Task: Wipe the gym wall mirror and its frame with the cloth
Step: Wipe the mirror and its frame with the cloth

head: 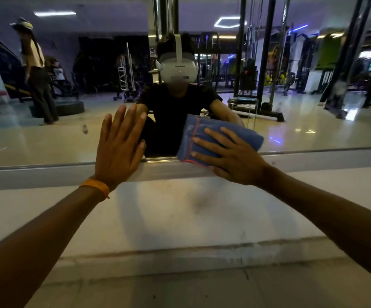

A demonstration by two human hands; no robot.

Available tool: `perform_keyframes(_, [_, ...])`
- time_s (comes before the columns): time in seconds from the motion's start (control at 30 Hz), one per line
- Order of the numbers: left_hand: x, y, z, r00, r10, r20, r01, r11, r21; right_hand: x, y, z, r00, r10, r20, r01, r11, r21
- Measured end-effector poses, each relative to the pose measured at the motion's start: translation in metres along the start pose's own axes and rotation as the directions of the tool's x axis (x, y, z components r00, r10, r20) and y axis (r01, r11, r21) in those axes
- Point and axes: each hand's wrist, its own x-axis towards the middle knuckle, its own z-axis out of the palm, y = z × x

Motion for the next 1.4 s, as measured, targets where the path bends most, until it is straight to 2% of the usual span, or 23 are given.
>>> perform_keyframes(0.07, [-0.001, -0.005, 0.000, 0.999, -0.034, -0.011, 0.034, 0.999, 0.007, 0.031, -0.013, 0.005, 0.999, -0.039, -0.034, 0.040, 0.999, 0.006])
perform_keyframes(0.17, [-0.005, -0.015, -0.002, 0.996, -0.089, -0.026, 0.089, 0.996, 0.025, 0.014, -0.008, 0.005, 0.999, -0.029, -0.033, 0.029, 1.000, -0.005])
perform_keyframes(0.3, [-0.015, -0.017, -0.003, 0.997, -0.073, 0.008, 0.072, 0.997, 0.033, -0.059, 0.029, 0.001, 0.996, 0.080, 0.038, -0.078, 0.996, -0.041])
perform_keyframes(0.37, [-0.016, -0.018, -0.003, 0.998, -0.070, 0.004, 0.070, 0.997, 0.042, -0.068, 0.028, 0.000, 0.990, 0.134, 0.055, -0.131, 0.990, -0.047])
perform_keyframes(0.53, [-0.015, -0.027, -0.007, 1.000, -0.003, -0.004, 0.003, 0.997, 0.080, 0.022, -0.037, 0.004, 0.997, 0.082, -0.009, -0.082, 0.996, -0.019])
perform_keyframes(0.6, [-0.020, -0.036, -0.013, 1.000, -0.011, -0.003, 0.011, 0.995, 0.098, 0.053, -0.062, 0.007, 0.994, 0.106, -0.034, -0.106, 0.994, 0.001])
perform_keyframes(0.67, [-0.027, -0.046, -0.020, 0.999, -0.038, -0.001, 0.038, 0.993, 0.107, 0.056, -0.065, 0.007, 0.994, 0.100, -0.038, -0.099, 0.995, 0.011])
perform_keyframes(0.77, [-0.033, -0.058, -0.025, 0.998, -0.064, -0.011, 0.065, 0.992, 0.110, 0.023, -0.025, -0.005, 0.999, 0.048, 0.007, -0.048, 0.999, -0.016])
perform_keyframes(0.87, [-0.024, -0.063, -0.027, 0.997, -0.070, -0.042, 0.073, 0.993, 0.094, -0.014, 0.021, -0.020, 0.984, 0.175, 0.009, -0.175, 0.984, -0.040])
perform_keyframes(0.97, [-0.002, -0.057, -0.024, 0.999, -0.031, -0.028, 0.033, 0.997, 0.076, -0.009, 0.016, -0.026, 0.964, 0.264, -0.017, -0.265, 0.963, -0.056])
perform_keyframes(1.03, [0.013, -0.053, -0.021, 1.000, 0.018, -0.014, -0.017, 0.997, 0.072, 0.016, 0.000, -0.021, 0.982, 0.190, -0.003, -0.190, 0.980, -0.057])
perform_keyframes(1.1, [0.029, -0.052, -0.021, 0.999, 0.041, -0.030, -0.039, 0.997, 0.069, 0.045, 0.001, -0.021, 0.999, 0.018, 0.037, -0.015, 0.997, -0.079])
perform_keyframes(1.17, [0.044, -0.054, -0.022, 0.998, 0.022, -0.059, -0.019, 0.998, 0.058, 0.065, 0.022, -0.031, 0.990, -0.132, 0.051, 0.137, 0.985, -0.105])
perform_keyframes(1.2, [0.052, -0.056, -0.024, 0.997, -0.003, -0.077, 0.007, 0.999, 0.046, 0.073, 0.039, -0.041, 0.988, -0.150, 0.038, 0.154, 0.981, -0.116])
perform_keyframes(1.23, [0.060, -0.059, -0.027, 0.995, -0.031, -0.096, 0.035, 0.999, 0.033, 0.081, 0.058, -0.053, 0.994, -0.111, -0.005, 0.110, 0.986, -0.127])
perform_keyframes(1.3, [0.079, -0.065, -0.033, 0.992, -0.054, -0.115, 0.056, 0.998, 0.012, 0.098, 0.103, -0.081, 0.983, 0.104, -0.153, -0.124, 0.984, -0.124])
perform_keyframes(1.33, [0.089, -0.067, -0.036, 0.992, -0.047, -0.117, 0.048, 0.999, 0.011, 0.107, 0.123, -0.094, 0.947, 0.229, -0.224, -0.259, 0.959, -0.114])
perform_keyframes(1.4, [0.108, -0.071, -0.041, 0.991, -0.041, -0.128, 0.043, 0.999, 0.007, 0.125, 0.135, -0.108, 0.826, 0.469, -0.313, -0.495, 0.869, -0.006])
